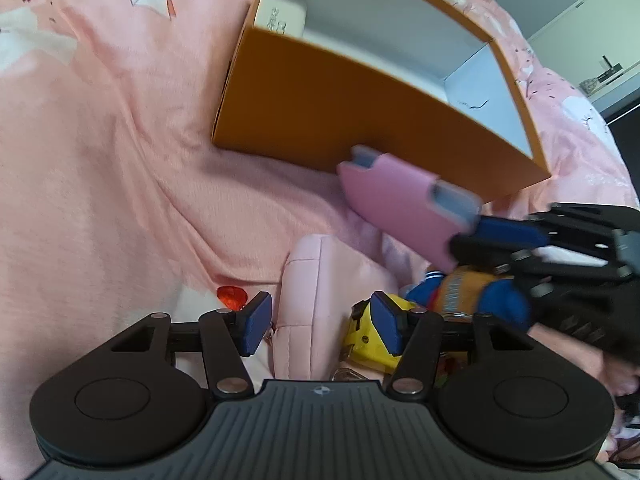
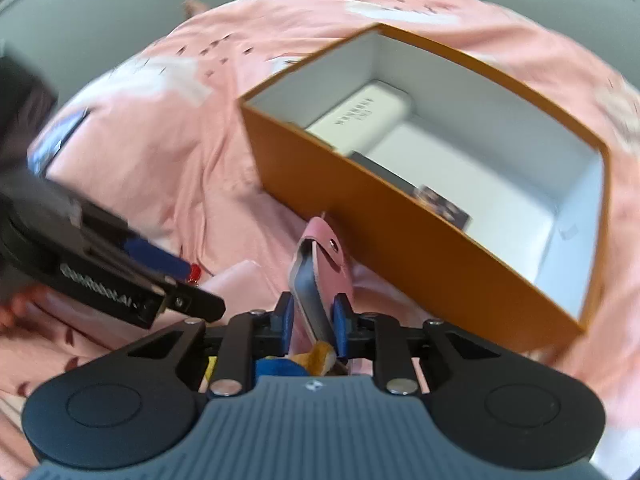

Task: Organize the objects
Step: 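Move both tools back to the pile in front of the orange box, then grasp the pink fabric pouch with the left tool while the right tool grasps the pink leather key pouch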

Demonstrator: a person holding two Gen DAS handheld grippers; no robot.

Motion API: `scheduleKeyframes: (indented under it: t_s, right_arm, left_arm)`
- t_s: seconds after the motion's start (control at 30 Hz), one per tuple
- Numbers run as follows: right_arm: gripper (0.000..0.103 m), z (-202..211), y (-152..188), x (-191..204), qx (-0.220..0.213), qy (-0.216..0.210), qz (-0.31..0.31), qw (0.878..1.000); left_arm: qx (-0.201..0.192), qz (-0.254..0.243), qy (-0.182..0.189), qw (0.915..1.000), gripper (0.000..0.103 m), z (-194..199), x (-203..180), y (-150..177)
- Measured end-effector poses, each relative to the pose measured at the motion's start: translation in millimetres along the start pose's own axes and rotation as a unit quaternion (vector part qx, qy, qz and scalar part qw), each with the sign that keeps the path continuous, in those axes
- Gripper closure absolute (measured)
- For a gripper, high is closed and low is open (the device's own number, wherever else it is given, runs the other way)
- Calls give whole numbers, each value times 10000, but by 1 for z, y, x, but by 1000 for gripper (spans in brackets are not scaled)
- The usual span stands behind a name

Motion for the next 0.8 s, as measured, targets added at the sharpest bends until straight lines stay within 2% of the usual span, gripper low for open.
scheduleKeyframes:
  t_s: [0.1,0.2,0.23,0.27,0.33,0.43,0.53,0.63,0.73,0.8]
  right_arm:
    - [84,7,4,-20,39,14,-358,9993]
    - [84,3,8,-30,147,65,-440,9989]
    - [83,1,9,-30,153,18,-440,9989]
    - [83,0,8,-30,163,-5,-421,9990]
    - [83,-3,6,-29,168,26,-320,9993]
    - [74,-7,1,-27,113,54,-149,9998]
    - [60,-10,-5,-26,83,115,-6,9999]
    - [50,-15,-8,-25,121,310,282,9990]
    - [51,-20,-8,-26,164,404,427,9981]
    - [64,-18,-10,-27,154,448,517,9975]
  left_arm:
    - [46,126,49,9999,36,-8,1,-2]
    - [94,282,144,9995,37,-17,2,-4]
    - [91,313,174,9993,39,-19,2,-5]
    - [72,334,182,9993,47,-21,2,-5]
    - [64,261,-19,9996,60,-22,2,-5]
    - [-48,117,-62,9999,65,-19,-4,-4]
    - [-233,54,-14,9997,69,-9,-8,-4]
    - [-451,-25,-21,9990,71,5,-12,-3]
    - [-798,-123,-160,9966,73,23,-15,-5]
    - [-1070,-111,-239,9939,74,38,-12,-11]
Point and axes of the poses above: each gripper's, at about its wrist camera, not at the fingertips, and z roughly against the way its jaws point, x to its left, y to its underside, the point moved 6 cm from there along -z, roughly the way its jaws point, and after that the axes turned 2 degrees about -y, right-handed, at the moved point
